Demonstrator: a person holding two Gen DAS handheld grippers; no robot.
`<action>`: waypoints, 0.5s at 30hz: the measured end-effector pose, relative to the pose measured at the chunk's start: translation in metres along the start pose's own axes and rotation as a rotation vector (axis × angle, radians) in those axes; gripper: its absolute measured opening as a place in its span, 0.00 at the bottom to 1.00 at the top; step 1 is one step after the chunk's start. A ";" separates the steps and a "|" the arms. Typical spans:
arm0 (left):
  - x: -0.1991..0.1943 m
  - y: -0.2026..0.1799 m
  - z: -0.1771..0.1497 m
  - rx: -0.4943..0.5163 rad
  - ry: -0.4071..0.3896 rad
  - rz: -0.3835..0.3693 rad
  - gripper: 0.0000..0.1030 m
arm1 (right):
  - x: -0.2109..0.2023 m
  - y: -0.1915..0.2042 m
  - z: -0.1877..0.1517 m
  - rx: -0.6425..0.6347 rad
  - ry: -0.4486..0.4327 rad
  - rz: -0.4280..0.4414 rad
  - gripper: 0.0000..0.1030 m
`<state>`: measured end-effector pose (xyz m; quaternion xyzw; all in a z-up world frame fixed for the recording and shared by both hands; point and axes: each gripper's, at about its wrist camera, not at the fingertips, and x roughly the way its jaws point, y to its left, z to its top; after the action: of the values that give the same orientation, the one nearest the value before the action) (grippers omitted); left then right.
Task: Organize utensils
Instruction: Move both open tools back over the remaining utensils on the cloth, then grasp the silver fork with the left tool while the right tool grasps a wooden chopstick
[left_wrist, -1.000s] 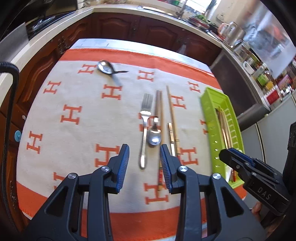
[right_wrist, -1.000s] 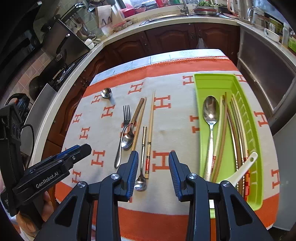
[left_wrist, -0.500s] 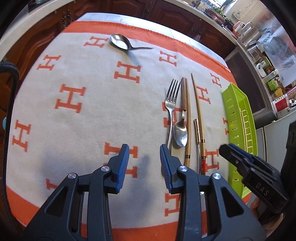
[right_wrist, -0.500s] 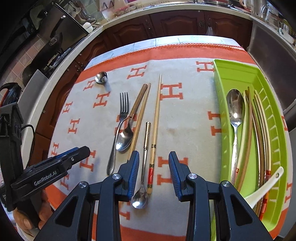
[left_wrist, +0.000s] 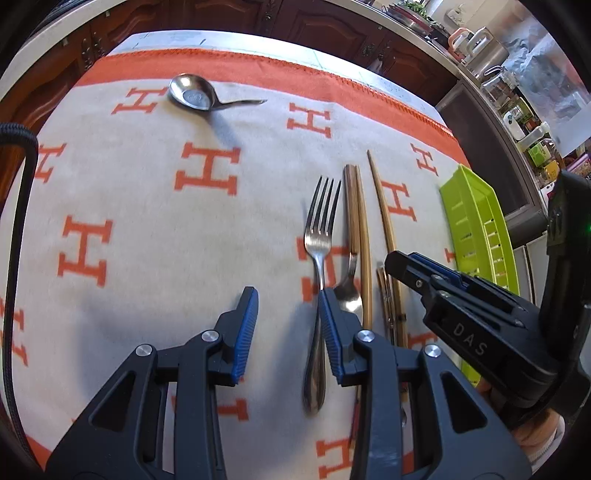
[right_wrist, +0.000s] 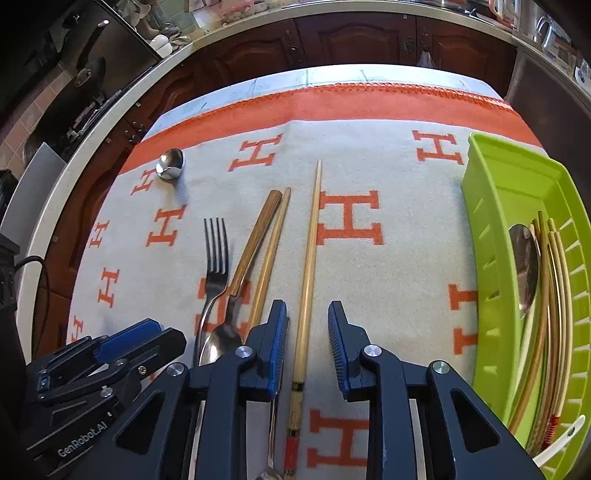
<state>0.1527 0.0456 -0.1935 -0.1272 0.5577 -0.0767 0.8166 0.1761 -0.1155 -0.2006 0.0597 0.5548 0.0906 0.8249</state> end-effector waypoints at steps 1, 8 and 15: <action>0.002 0.000 0.003 0.002 -0.001 0.005 0.30 | 0.001 0.001 0.002 0.001 -0.007 -0.002 0.22; 0.011 -0.006 0.014 0.022 -0.003 0.013 0.30 | 0.012 0.009 0.008 -0.075 -0.037 -0.090 0.14; 0.016 -0.020 0.013 0.070 0.006 0.022 0.30 | 0.008 -0.003 0.003 -0.042 -0.023 -0.070 0.06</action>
<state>0.1713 0.0235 -0.1971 -0.0923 0.5583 -0.0876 0.8198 0.1818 -0.1168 -0.2078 0.0242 0.5450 0.0726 0.8349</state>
